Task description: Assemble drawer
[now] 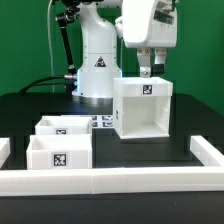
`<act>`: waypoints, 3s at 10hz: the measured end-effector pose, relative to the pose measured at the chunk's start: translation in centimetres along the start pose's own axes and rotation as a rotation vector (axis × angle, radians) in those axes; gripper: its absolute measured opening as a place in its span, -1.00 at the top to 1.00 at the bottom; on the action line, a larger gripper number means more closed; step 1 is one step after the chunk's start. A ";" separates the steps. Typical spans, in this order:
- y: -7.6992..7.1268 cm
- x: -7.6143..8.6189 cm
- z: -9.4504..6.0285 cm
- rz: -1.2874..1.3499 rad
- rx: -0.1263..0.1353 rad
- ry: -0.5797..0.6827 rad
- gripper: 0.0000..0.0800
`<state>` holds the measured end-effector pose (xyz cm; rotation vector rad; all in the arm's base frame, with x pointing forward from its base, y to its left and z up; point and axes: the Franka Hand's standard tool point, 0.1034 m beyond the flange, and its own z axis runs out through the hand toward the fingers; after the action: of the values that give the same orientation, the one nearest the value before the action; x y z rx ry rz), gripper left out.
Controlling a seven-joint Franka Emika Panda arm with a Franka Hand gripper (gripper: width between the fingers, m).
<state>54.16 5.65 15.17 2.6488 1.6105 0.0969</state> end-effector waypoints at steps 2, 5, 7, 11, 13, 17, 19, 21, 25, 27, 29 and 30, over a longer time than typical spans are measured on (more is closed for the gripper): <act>0.0 0.0 0.0 -0.020 -0.008 0.006 -0.62; -0.1 0.0 0.1 -0.007 -0.007 0.005 -0.62; -2.1 -0.9 0.1 0.174 0.011 -0.019 -0.62; -5.3 -0.6 0.4 0.629 0.065 -0.095 -0.62; -5.2 -0.8 0.5 0.724 0.061 -0.099 -0.62; -7.2 -1.0 -0.2 0.858 0.060 -0.105 -0.62; -10.6 -1.2 -0.4 0.896 0.090 -0.086 -0.62; -14.5 -1.2 0.5 0.922 0.115 -0.064 -0.62; -14.6 -1.4 0.7 0.925 0.119 -0.070 -0.62; -16.2 -1.6 1.8 0.978 0.125 -0.041 -0.62; -18.7 -1.7 3.2 0.985 0.109 -0.032 -0.62; -18.9 -1.7 3.8 0.991 0.107 -0.024 -0.62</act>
Offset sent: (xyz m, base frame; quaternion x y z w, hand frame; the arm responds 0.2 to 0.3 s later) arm 0.0000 0.0000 0.0000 0.0000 0.0000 0.0000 1.0000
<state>36.92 12.83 10.03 3.2075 0.1655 0.0008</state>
